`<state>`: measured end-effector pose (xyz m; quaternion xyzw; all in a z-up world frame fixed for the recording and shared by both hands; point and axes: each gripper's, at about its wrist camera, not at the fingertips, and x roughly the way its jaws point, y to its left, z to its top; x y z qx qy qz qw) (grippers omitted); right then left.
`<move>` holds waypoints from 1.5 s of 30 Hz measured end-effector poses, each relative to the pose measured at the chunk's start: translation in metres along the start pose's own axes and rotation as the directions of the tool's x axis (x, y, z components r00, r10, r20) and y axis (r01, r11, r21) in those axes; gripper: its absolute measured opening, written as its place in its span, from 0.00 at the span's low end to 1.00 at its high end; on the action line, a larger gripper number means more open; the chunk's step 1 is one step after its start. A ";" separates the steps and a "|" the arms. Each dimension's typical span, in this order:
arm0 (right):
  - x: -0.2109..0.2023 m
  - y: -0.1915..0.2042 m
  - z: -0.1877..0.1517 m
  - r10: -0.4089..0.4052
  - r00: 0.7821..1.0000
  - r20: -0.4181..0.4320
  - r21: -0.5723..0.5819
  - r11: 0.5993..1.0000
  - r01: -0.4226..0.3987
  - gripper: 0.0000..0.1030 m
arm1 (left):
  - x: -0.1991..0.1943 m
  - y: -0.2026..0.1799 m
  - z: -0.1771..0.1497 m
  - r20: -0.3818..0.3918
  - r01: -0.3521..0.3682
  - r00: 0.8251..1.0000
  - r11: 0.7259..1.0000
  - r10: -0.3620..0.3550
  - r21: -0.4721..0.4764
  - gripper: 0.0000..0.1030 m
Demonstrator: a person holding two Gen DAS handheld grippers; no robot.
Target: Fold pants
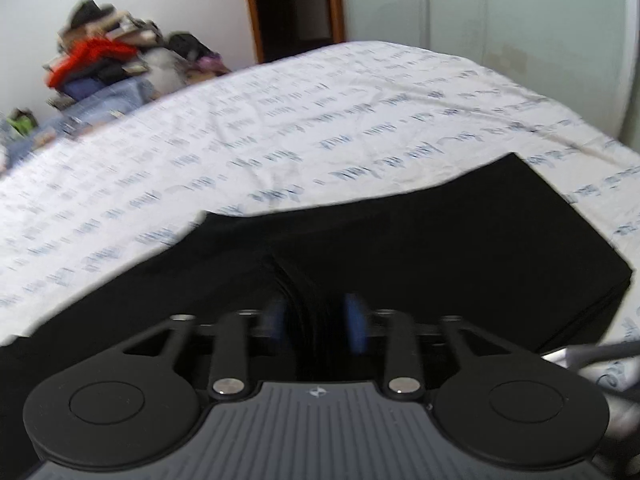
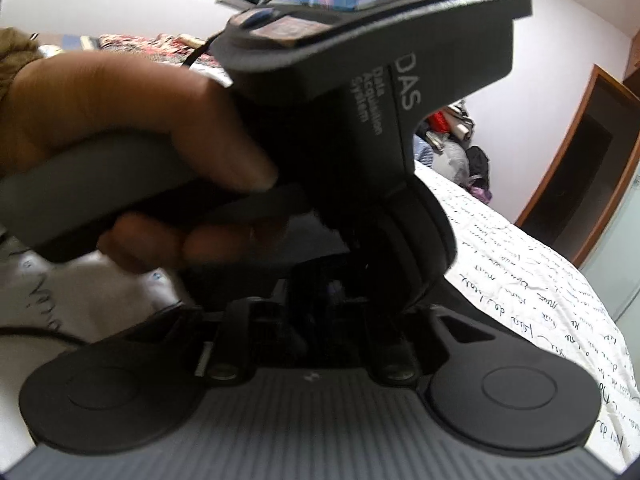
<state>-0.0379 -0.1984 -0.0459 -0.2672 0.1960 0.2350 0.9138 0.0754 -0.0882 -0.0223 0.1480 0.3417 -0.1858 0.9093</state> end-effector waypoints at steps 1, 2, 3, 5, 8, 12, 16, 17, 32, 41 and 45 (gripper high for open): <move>-0.009 -0.005 -0.001 0.019 1.000 0.002 0.000 1.000 -0.019 0.22 | -0.006 0.002 -0.001 0.025 -0.029 0.999 1.000 0.029 0.007 0.54; -0.019 -0.011 -0.002 0.026 1.000 0.005 0.005 1.000 -0.026 0.22 | -0.011 0.005 0.000 0.050 -0.053 0.997 0.999 0.053 0.009 0.61; -0.028 -0.020 -0.003 0.022 1.000 0.009 0.013 1.000 -0.022 0.22 | -0.016 0.007 0.001 0.069 -0.067 0.995 0.998 0.066 0.005 0.62; -0.046 -0.047 -0.009 -0.025 1.000 0.008 0.056 0.998 0.024 0.22 | -0.019 0.012 0.006 0.084 -0.061 0.995 0.998 0.062 -0.012 0.62; -0.053 -0.099 -0.025 -0.160 0.986 -0.038 0.151 0.975 0.164 0.22 | -0.014 0.010 0.014 0.066 -0.010 0.998 0.999 0.014 -0.048 0.63; -0.031 -0.164 -0.053 -0.235 0.961 -0.149 0.269 0.925 0.268 0.20 | -0.005 -0.012 0.013 0.025 0.062 0.998 0.998 -0.062 -0.030 0.63; -0.004 -0.197 -0.072 -0.206 0.952 -0.226 0.320 0.907 0.272 0.16 | 0.007 -0.039 0.000 -0.038 0.081 0.996 0.995 -0.079 0.059 0.62; 0.005 -0.198 -0.074 -0.199 0.949 -0.244 0.316 0.909 0.271 0.15 | 0.008 -0.043 -0.004 -0.029 0.068 0.997 0.995 -0.066 0.074 0.62; -0.029 -0.155 -0.062 -0.169 0.950 -0.263 0.359 0.896 0.259 0.12 | -0.002 -0.037 -0.012 -0.008 0.030 1.000 0.995 -0.030 0.098 0.62; -0.038 -0.127 -0.051 -0.200 0.950 -0.240 0.321 0.907 0.272 0.17 | -0.009 -0.032 -0.016 -0.020 0.031 0.999 0.998 -0.030 0.057 0.63; -0.026 -0.118 -0.062 -0.195 0.937 -0.289 0.297 0.913 0.281 0.21 | -0.011 -0.031 -0.019 -0.020 0.033 0.999 0.998 -0.032 0.058 0.63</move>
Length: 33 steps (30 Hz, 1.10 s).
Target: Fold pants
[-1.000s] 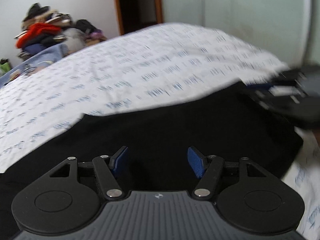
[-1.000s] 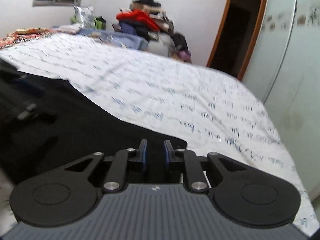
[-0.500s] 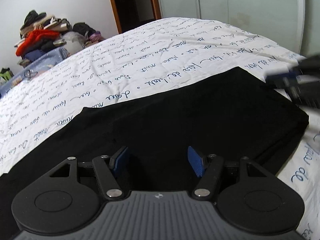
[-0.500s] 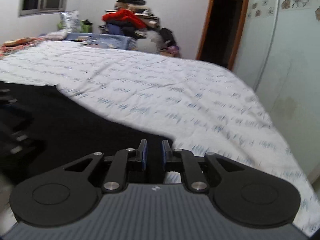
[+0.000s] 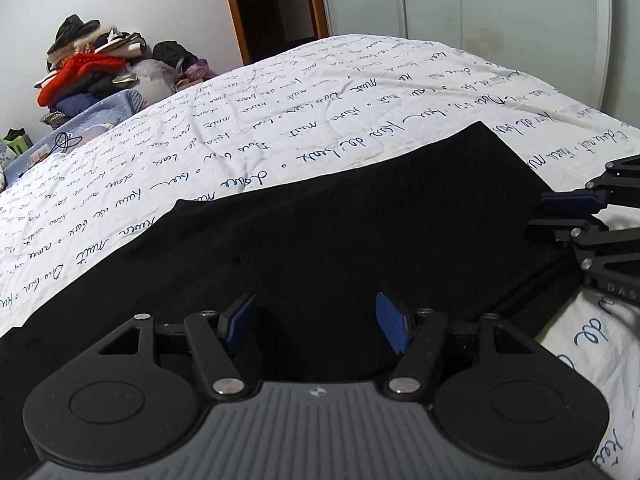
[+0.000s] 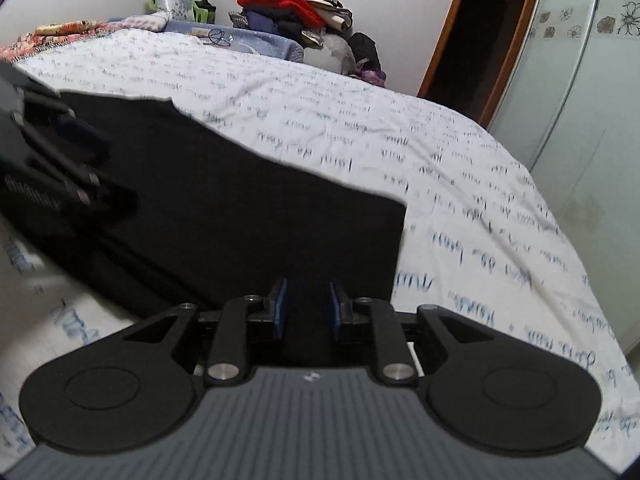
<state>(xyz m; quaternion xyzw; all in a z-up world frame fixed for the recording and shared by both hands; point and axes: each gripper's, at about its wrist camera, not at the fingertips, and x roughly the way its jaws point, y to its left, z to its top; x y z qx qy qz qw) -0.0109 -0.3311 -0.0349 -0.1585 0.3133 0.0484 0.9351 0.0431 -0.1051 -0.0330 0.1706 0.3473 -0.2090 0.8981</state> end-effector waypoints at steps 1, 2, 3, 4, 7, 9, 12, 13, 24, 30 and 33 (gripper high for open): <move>-0.001 -0.001 -0.002 0.000 1.000 0.005 0.021 1.000 0.000 0.21 | 0.000 0.001 0.000 -0.001 0.000 1.000 1.000 0.000 -0.005 0.64; -0.003 -0.003 -0.002 -0.002 1.000 0.006 0.038 0.999 0.001 0.22 | 0.000 0.001 -0.001 -0.002 0.002 1.000 1.000 -0.002 -0.011 0.64; -0.005 -0.003 0.000 -0.009 1.000 0.008 0.048 0.999 0.009 0.22 | 0.000 0.002 -0.001 -0.003 0.002 1.000 1.000 -0.002 -0.017 0.64; -0.006 -0.002 0.000 -0.020 1.000 0.014 0.050 0.999 0.020 0.25 | 0.000 0.003 -0.001 -0.006 0.003 1.000 1.000 -0.003 -0.024 0.64; -0.010 0.003 0.003 -0.028 0.999 0.034 0.037 0.999 0.027 0.38 | -0.002 0.004 -0.001 -0.012 0.007 1.000 0.999 -0.008 -0.041 0.64; -0.007 0.008 0.003 -0.023 1.000 0.017 0.009 1.000 0.023 0.38 | -0.004 0.006 -0.003 -0.016 0.011 1.000 0.999 -0.012 -0.051 0.64; -0.002 0.011 -0.001 -0.038 0.999 0.007 -0.008 0.999 0.038 0.38 | -0.007 0.011 -0.006 -0.020 -0.002 1.000 0.998 0.001 -0.064 0.65; -0.003 0.011 0.000 -0.041 0.999 0.007 -0.004 0.999 0.041 0.38 | -0.009 0.012 -0.007 -0.019 -0.010 1.000 0.998 0.009 -0.067 0.67; -0.015 0.034 0.016 -0.048 0.997 0.063 -0.028 0.998 0.050 0.52 | -0.023 0.046 -0.020 -0.017 -0.082 0.997 0.987 0.080 -0.138 0.70; -0.011 0.061 0.033 0.023 0.994 0.104 -0.072 0.997 -0.015 0.59 | -0.026 0.065 -0.029 -0.034 -0.128 0.992 0.977 0.124 -0.169 0.70; -0.002 0.075 0.036 0.042 0.996 0.085 -0.100 0.994 -0.033 0.65 | -0.024 0.074 -0.036 -0.047 -0.145 0.989 0.973 0.139 -0.180 0.70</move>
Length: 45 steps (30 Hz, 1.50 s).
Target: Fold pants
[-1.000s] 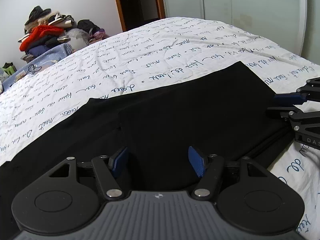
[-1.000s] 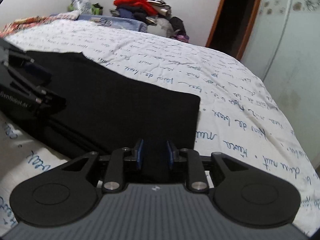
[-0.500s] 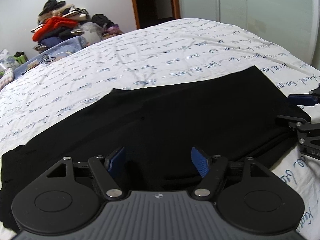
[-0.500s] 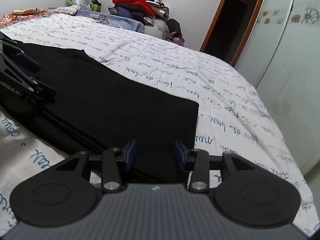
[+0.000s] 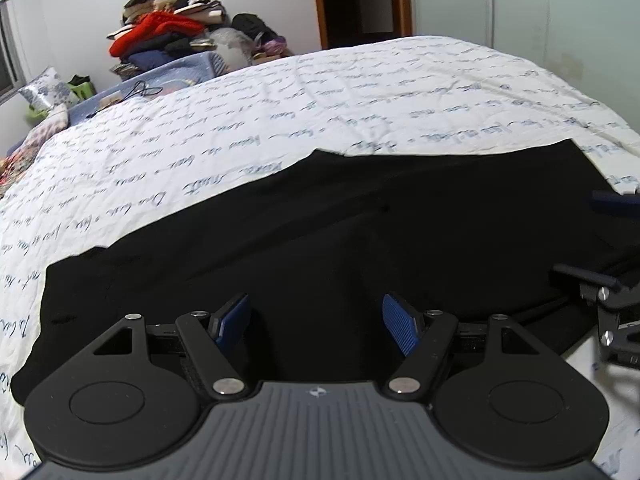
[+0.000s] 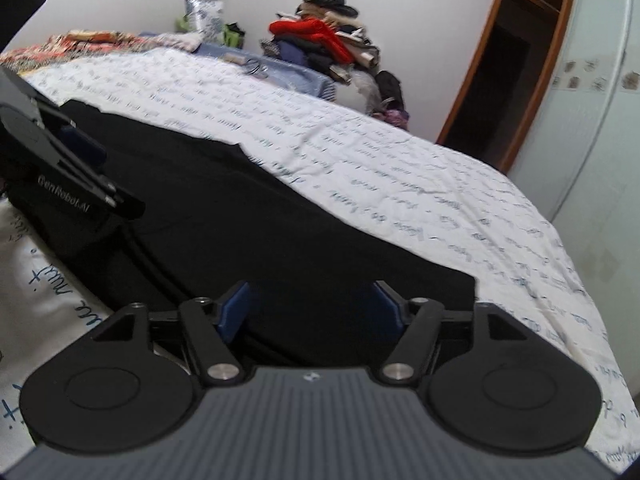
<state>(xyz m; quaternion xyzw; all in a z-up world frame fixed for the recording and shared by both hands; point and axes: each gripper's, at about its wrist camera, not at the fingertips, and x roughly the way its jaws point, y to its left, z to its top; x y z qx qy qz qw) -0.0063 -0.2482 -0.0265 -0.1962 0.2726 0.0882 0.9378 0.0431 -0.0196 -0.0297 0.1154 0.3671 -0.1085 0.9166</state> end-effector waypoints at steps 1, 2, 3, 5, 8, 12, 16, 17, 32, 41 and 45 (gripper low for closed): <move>0.004 0.004 0.000 0.005 1.000 -0.018 -0.010 1.000 -0.005 0.65 | 0.000 0.003 -0.002 0.000 0.002 1.000 1.000 -0.002 -0.005 0.71; 0.007 0.007 -0.002 0.002 0.999 -0.033 -0.020 1.000 -0.002 0.65 | -0.001 0.007 -0.004 0.002 0.005 1.000 1.000 -0.005 -0.009 0.71; 0.007 0.008 -0.003 -0.002 0.999 -0.034 -0.022 1.000 0.002 0.65 | -0.001 0.009 -0.005 0.005 0.006 1.000 1.000 -0.006 -0.012 0.71; 0.005 0.006 -0.002 -0.001 0.999 -0.036 -0.005 1.000 0.001 0.65 | -0.002 0.013 -0.006 0.008 0.013 1.000 1.000 -0.013 -0.021 0.71; -0.001 0.009 0.002 -0.015 1.000 -0.025 -0.016 1.000 0.014 0.69 | -0.003 0.017 -0.007 0.012 0.020 1.000 0.999 -0.019 -0.032 0.71; -0.007 0.018 0.009 -0.001 1.000 0.012 -0.052 0.999 0.002 0.81 | -0.005 0.022 -0.008 0.015 0.025 1.000 0.999 -0.025 -0.040 0.71; 0.003 0.030 0.007 0.005 1.000 -0.017 -0.088 0.996 -0.006 0.81 | -0.017 0.037 -0.010 0.034 0.016 0.999 0.998 -0.014 -0.068 0.71; 0.003 0.032 0.006 0.001 1.000 -0.018 -0.089 0.996 -0.002 0.81 | -0.021 0.044 -0.011 0.049 -0.013 0.999 0.997 0.017 -0.074 0.71; -0.018 0.158 0.071 0.284 0.923 0.261 -0.401 0.901 -0.164 0.85 | -0.071 0.231 -0.061 -0.063 -0.206 0.977 0.806 0.206 -0.556 0.71; 0.000 0.245 0.074 0.346 0.904 0.252 -0.667 0.739 -0.096 0.85 | -0.067 0.248 -0.080 -0.079 -0.117 0.993 0.758 0.086 -0.641 0.71; 0.016 0.271 0.070 0.269 0.923 0.275 -0.725 0.689 0.015 0.84 | -0.062 0.246 -0.081 -0.070 -0.072 0.997 0.746 0.034 -0.662 0.71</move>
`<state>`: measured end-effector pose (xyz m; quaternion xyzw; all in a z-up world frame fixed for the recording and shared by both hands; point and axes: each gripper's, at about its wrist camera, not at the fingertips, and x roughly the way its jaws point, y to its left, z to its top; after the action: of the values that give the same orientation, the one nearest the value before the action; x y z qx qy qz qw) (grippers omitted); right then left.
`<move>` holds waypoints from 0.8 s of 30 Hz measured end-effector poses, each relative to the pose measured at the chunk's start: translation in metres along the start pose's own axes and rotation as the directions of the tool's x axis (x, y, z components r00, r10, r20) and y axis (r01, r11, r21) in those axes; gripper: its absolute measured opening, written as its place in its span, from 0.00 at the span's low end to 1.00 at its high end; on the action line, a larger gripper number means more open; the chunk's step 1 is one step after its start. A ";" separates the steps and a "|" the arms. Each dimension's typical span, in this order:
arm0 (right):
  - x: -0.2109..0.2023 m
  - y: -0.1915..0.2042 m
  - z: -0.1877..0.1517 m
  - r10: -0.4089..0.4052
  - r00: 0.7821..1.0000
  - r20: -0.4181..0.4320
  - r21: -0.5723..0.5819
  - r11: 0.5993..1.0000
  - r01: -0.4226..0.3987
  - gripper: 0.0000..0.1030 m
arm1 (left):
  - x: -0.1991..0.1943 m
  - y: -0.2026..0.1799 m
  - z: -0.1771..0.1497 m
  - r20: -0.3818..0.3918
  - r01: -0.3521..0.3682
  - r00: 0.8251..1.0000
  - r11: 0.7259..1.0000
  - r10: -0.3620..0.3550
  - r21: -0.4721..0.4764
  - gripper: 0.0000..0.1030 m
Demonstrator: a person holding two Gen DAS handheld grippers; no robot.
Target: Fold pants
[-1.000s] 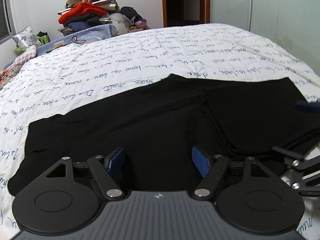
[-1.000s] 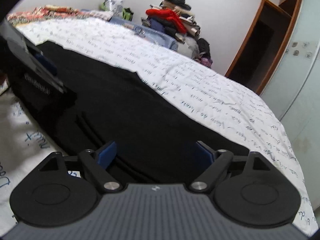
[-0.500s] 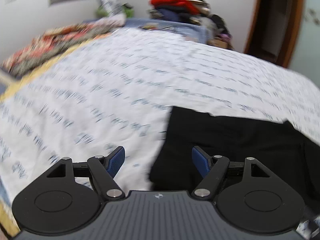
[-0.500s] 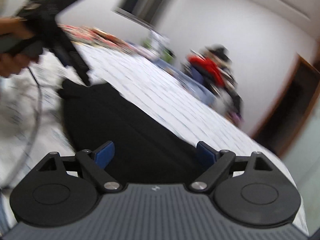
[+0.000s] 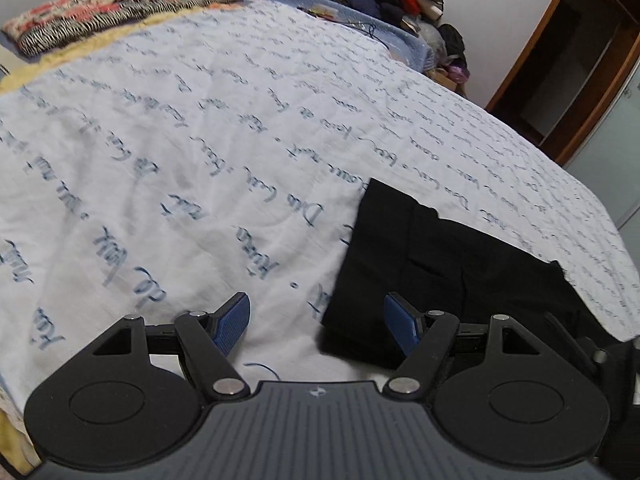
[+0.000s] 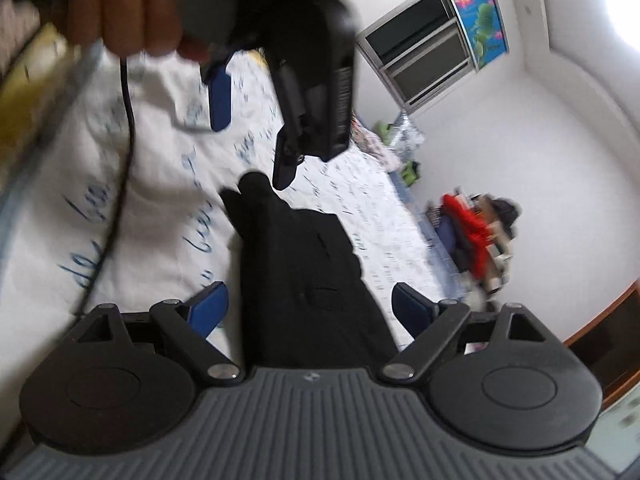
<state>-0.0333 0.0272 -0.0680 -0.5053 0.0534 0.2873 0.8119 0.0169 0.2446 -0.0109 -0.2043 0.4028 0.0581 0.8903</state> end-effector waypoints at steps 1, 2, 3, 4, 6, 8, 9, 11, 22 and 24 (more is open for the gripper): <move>0.005 0.005 0.001 -0.015 1.000 -0.003 -0.028 1.000 0.015 0.84 | 0.000 0.000 0.000 -0.007 0.011 1.000 1.000 -0.011 -0.008 0.71; 0.008 0.006 0.003 -0.017 1.000 -0.003 -0.036 0.999 0.017 0.84 | 0.001 0.000 0.000 -0.013 0.021 1.000 1.000 -0.022 -0.019 0.71; 0.011 0.007 0.005 -0.014 1.000 -0.002 -0.035 0.999 0.014 0.84 | 0.002 0.001 0.000 -0.021 0.032 0.999 0.999 -0.032 -0.032 0.71; 0.014 0.008 0.009 -0.008 1.000 0.003 -0.034 0.999 0.008 0.82 | 0.003 0.002 0.000 -0.032 0.045 0.998 0.998 -0.046 -0.049 0.71; 0.019 0.009 0.013 -0.001 1.000 0.015 -0.048 0.999 0.002 0.78 | 0.005 0.005 -0.001 -0.052 0.078 0.995 0.993 -0.083 -0.091 0.71; 0.027 0.014 0.019 0.009 1.000 0.027 -0.067 0.998 -0.007 0.66 | 0.008 0.009 -0.001 -0.077 0.114 0.989 0.982 -0.126 -0.149 0.76; 0.031 0.015 0.022 0.019 0.999 0.030 -0.074 0.997 -0.017 0.59 | 0.010 0.012 -0.001 -0.086 0.133 0.985 0.974 -0.151 -0.183 0.78; 0.040 0.017 0.025 0.035 0.999 0.027 -0.084 0.996 -0.033 0.27 | 0.014 0.016 -0.002 -0.094 0.159 0.978 0.956 -0.187 -0.245 0.80; 0.047 -0.039 0.021 0.150 0.984 0.092 0.279 0.945 -0.170 0.06 | 0.040 0.008 0.013 -0.097 0.276 0.933 0.861 -0.347 -0.428 0.83; 0.045 -0.050 0.019 0.151 0.983 0.104 0.338 0.924 -0.178 0.06 | 0.049 0.001 0.017 -0.083 0.287 0.930 0.848 -0.358 -0.446 0.83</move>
<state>0.0262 0.0455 -0.0361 -0.3373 0.1146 0.3595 0.8625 0.0608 0.2492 -0.0372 -0.4626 0.4113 -0.0228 0.7850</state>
